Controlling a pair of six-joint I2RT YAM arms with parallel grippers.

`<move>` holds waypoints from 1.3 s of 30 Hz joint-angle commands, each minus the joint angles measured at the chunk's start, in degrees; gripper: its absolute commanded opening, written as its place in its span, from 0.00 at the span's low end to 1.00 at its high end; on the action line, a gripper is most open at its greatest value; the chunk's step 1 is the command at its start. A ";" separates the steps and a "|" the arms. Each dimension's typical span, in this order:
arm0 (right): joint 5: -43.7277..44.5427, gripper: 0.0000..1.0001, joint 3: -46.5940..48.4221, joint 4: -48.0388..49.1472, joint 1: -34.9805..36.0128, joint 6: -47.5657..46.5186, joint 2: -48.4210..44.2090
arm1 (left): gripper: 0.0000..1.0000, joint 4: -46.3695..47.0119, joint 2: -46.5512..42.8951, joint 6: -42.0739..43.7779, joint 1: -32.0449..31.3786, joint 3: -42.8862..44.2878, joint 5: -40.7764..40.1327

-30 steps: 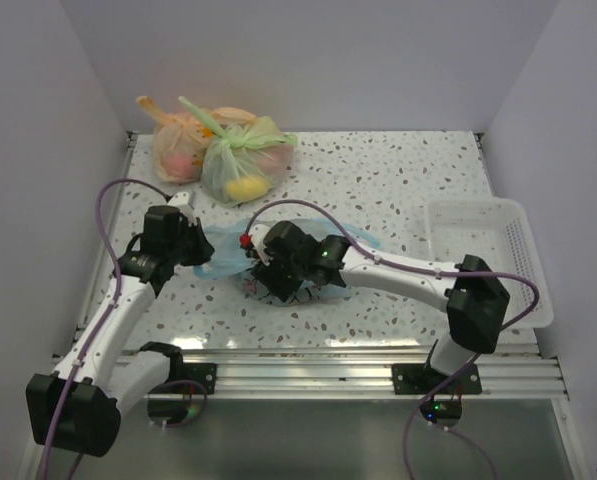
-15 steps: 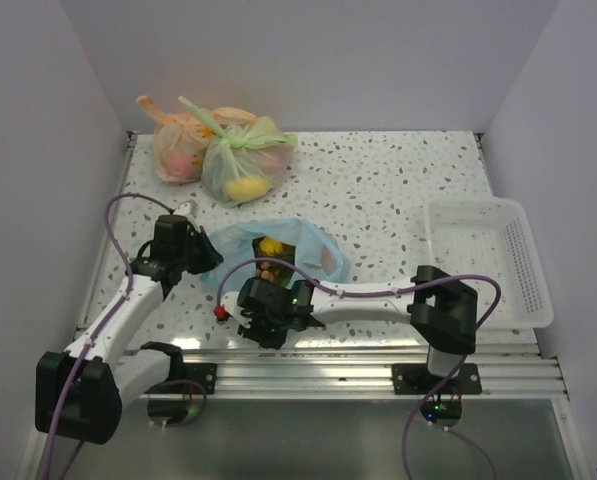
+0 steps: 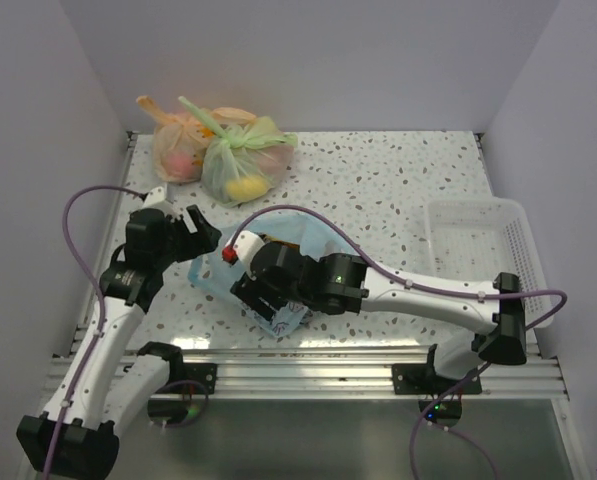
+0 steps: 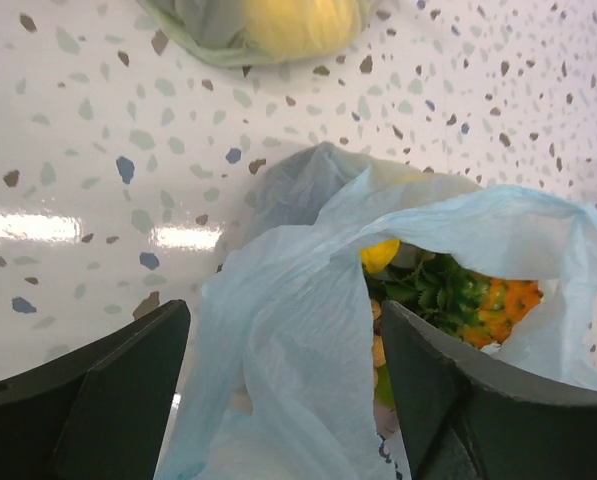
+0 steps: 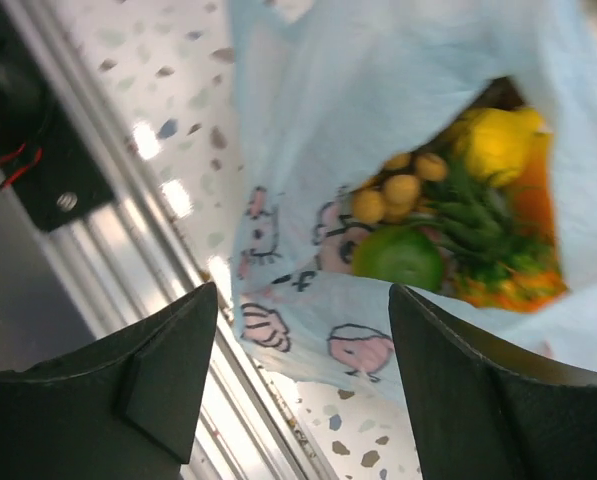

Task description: Untie the knot of the plastic bag and take out the fruit

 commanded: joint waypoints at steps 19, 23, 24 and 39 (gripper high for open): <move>22.96 0.73 -11.07 -2.71 -12.64 25.62 2.31 | 0.79 -5.06 4.78 -9.90 -25.21 7.80 -16.15; 21.72 0.34 -15.99 -0.43 -13.52 26.59 -0.76 | 0.84 -4.79 10.14 -11.31 -30.39 6.93 -19.23; 21.37 0.28 -16.70 0.01 -13.61 26.67 -1.90 | 0.85 -4.36 10.93 -11.75 -31.19 6.48 -20.28; 20.66 0.00 -23.38 3.09 -14.40 26.85 -8.76 | 0.67 2.05 18.32 -17.20 -34.10 -4.76 -26.44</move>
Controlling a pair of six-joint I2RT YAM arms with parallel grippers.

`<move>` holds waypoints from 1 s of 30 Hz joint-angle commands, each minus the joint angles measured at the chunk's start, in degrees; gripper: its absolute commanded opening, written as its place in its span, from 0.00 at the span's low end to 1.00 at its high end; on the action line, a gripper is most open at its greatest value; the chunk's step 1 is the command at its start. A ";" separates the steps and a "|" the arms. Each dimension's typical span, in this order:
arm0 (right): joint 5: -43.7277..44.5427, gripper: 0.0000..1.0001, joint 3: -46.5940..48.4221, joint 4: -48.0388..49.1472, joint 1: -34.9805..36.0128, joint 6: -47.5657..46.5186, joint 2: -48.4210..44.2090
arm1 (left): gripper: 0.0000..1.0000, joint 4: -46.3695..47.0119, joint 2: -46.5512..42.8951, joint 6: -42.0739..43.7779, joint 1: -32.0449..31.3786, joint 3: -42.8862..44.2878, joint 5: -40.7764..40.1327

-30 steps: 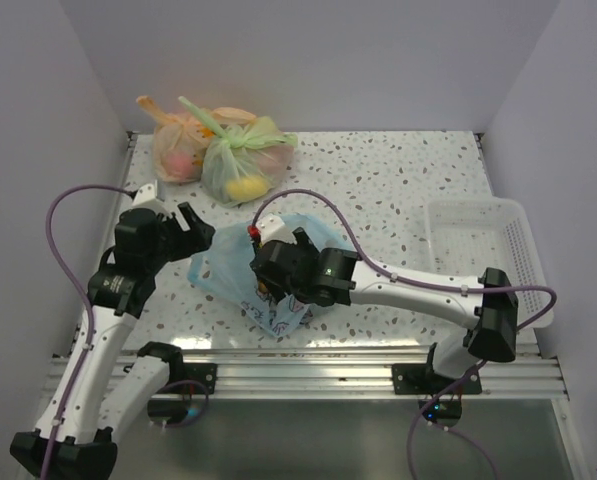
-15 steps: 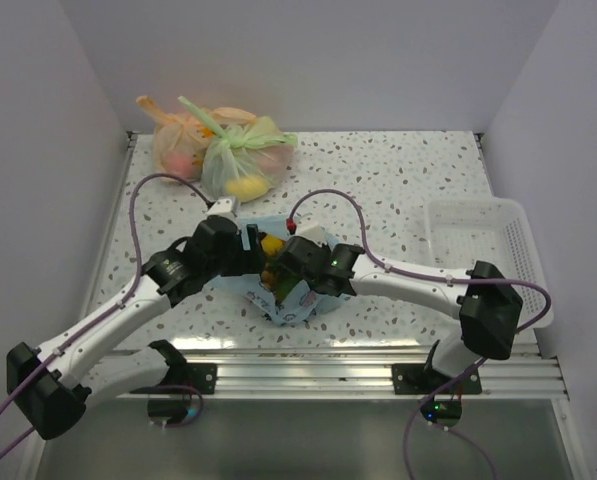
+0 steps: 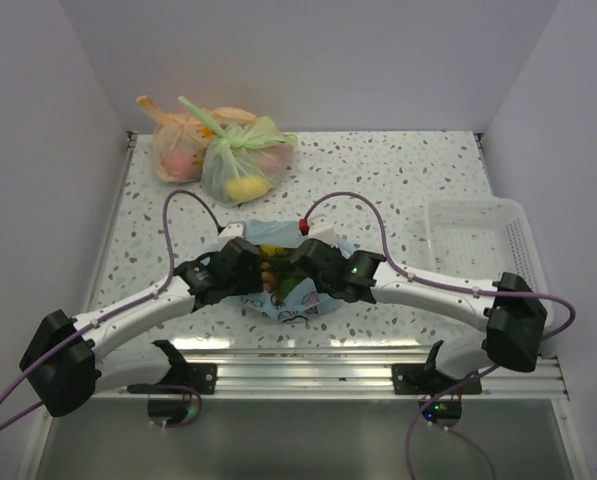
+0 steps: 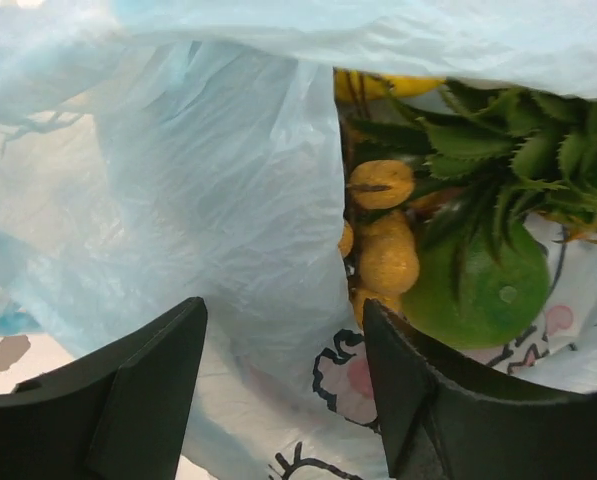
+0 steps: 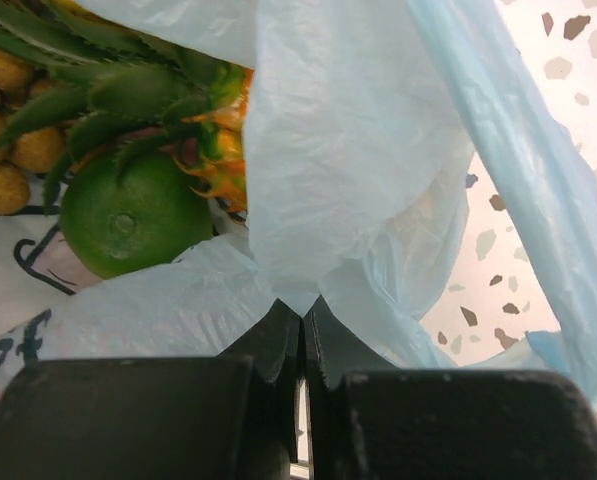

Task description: Untie the knot of the plastic bag and take out the fruit

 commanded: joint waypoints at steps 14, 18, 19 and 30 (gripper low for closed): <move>-9.74 0.00 -19.14 3.27 -20.76 1.52 -12.56 | 0.00 3.15 -3.75 -0.09 2.40 -6.14 -6.53; -16.85 0.00 -21.08 5.47 -24.11 0.91 -11.15 | 0.00 3.32 -5.24 2.55 4.44 -7.03 -5.48; -17.83 0.00 -20.65 5.30 -24.20 0.38 -10.80 | 0.00 3.50 -6.11 3.34 4.61 -7.03 -5.04; -28.29 0.70 -0.53 -7.00 -21.22 -16.66 -16.16 | 0.04 3.95 -8.94 12.49 4.61 -3.69 2.43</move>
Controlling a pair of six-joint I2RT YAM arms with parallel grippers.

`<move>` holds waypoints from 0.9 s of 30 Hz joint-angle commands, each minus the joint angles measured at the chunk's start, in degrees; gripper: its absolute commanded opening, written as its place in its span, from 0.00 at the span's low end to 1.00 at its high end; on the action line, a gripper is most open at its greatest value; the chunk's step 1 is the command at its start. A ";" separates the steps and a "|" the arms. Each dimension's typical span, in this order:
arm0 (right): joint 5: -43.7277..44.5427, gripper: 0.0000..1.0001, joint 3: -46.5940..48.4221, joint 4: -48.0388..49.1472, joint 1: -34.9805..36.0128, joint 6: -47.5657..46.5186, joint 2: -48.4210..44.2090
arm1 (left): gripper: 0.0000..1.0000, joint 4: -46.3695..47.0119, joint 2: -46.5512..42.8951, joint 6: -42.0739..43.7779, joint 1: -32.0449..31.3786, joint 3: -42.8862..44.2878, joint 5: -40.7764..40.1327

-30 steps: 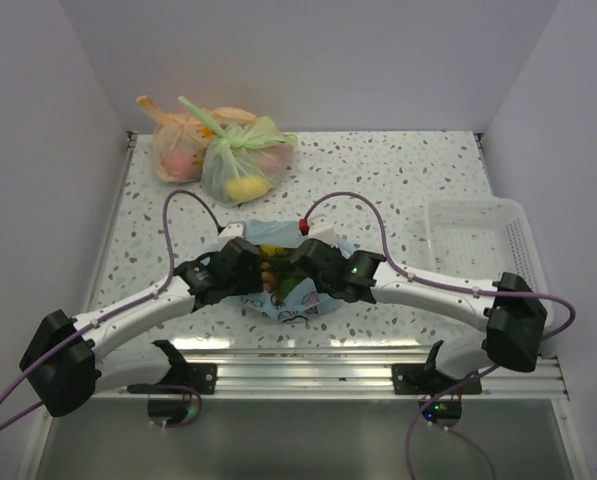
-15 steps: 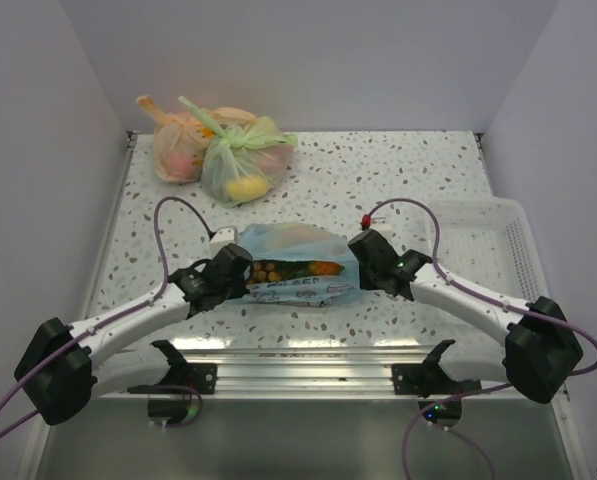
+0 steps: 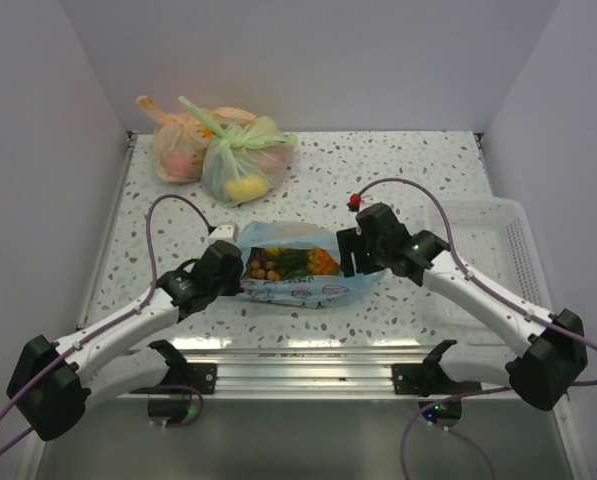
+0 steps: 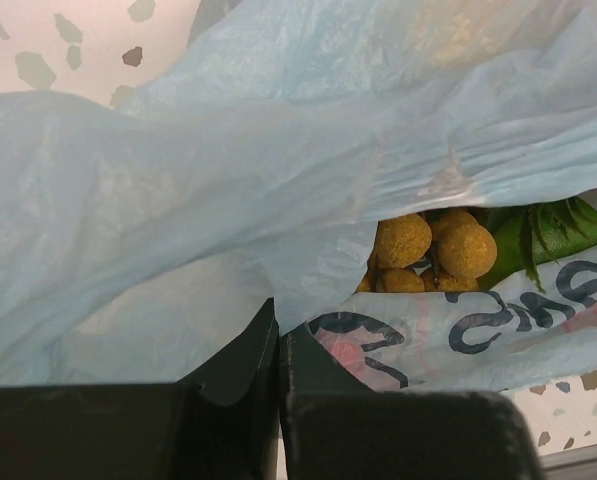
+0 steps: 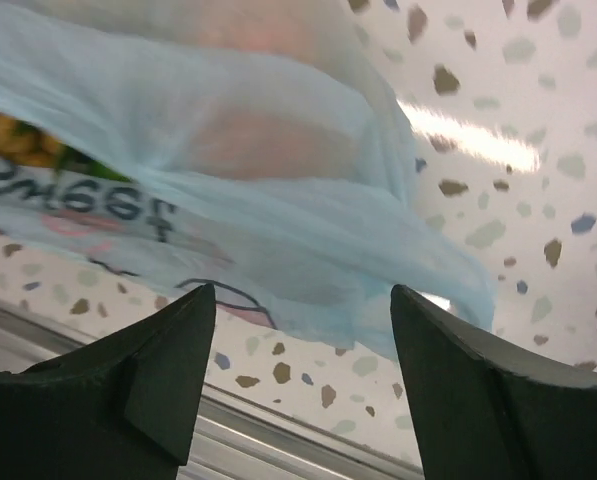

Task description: Untie the knot of the plastic bag and take out the fruit

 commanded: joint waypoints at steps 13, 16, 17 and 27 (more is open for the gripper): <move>2.29 0.84 26.84 -7.53 11.27 -21.99 12.96 | 0.05 -0.30 -0.32 4.76 0.26 3.49 3.85; 4.30 0.86 29.03 -6.30 11.27 -24.89 19.46 | 0.05 -0.13 -0.67 4.76 0.26 3.14 4.46; 5.71 0.87 30.00 -5.77 11.01 -25.68 21.30 | 0.05 -0.04 -0.76 4.67 0.26 2.79 4.72; -1.56 0.36 34.75 3.19 -2.52 -20.07 32.56 | 0.05 -0.48 -4.54 2.48 -0.09 -3.36 8.15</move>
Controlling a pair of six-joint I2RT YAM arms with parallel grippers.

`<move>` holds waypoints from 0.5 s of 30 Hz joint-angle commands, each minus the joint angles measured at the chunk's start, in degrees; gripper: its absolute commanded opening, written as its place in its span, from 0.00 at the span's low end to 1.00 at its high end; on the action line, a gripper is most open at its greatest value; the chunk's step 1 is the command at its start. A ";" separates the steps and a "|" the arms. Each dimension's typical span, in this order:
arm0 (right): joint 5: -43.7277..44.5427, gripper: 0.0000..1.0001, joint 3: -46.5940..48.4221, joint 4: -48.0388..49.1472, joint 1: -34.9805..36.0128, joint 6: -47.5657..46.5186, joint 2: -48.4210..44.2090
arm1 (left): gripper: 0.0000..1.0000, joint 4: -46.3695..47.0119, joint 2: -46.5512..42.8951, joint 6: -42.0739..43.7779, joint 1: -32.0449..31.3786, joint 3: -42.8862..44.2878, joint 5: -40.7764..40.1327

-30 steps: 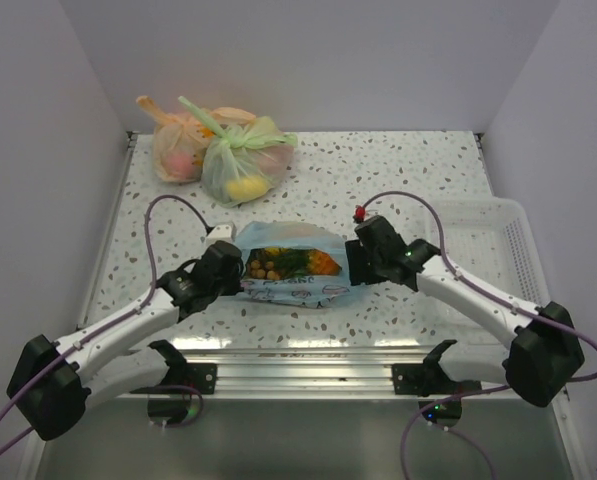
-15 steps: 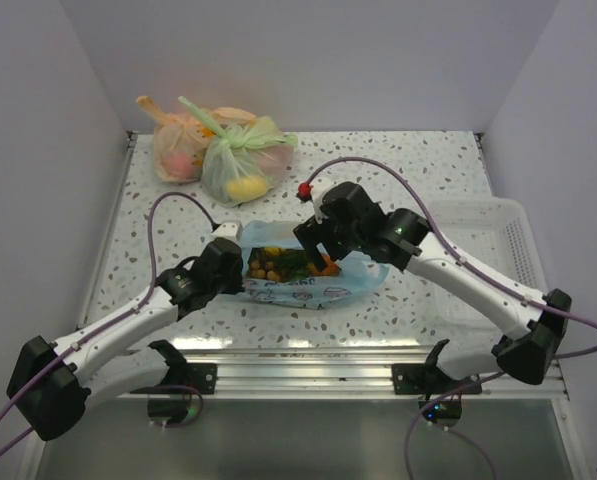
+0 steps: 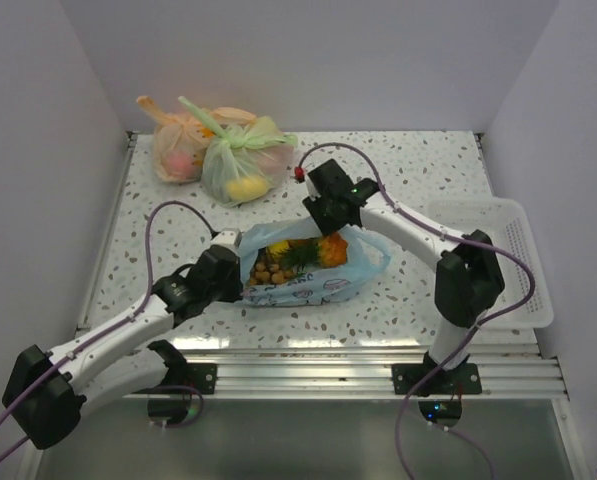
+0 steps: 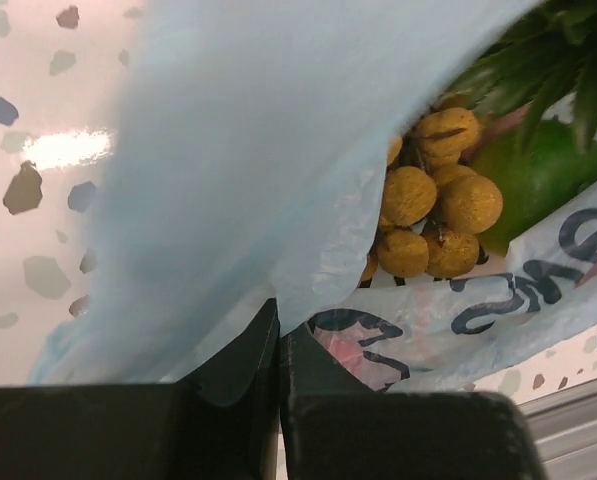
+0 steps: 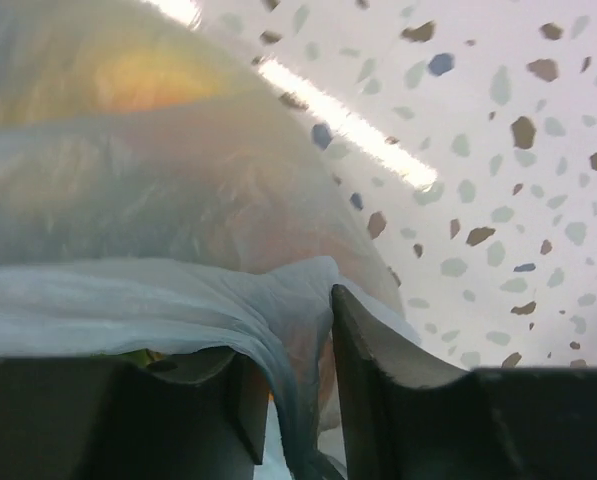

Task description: Untie the knot of the plastic bag and take out the fruit

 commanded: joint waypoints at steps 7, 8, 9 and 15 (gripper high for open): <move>-6.00 0.30 9.79 4.96 -5.18 6.00 12.75 | 0.05 3.19 -2.05 -2.58 -1.91 -5.77 3.99; -6.61 0.30 9.88 5.05 -5.44 6.62 13.46 | 0.05 3.28 -1.97 -2.58 -2.09 -5.77 4.25; -7.32 0.33 9.89 5.14 -5.62 6.97 13.82 | 0.05 3.28 -1.88 -2.58 -2.26 -5.60 4.25; -8.55 0.66 8.66 4.00 -5.54 6.36 8.21 | 0.20 2.14 -5.03 -2.41 -2.44 -4.19 3.20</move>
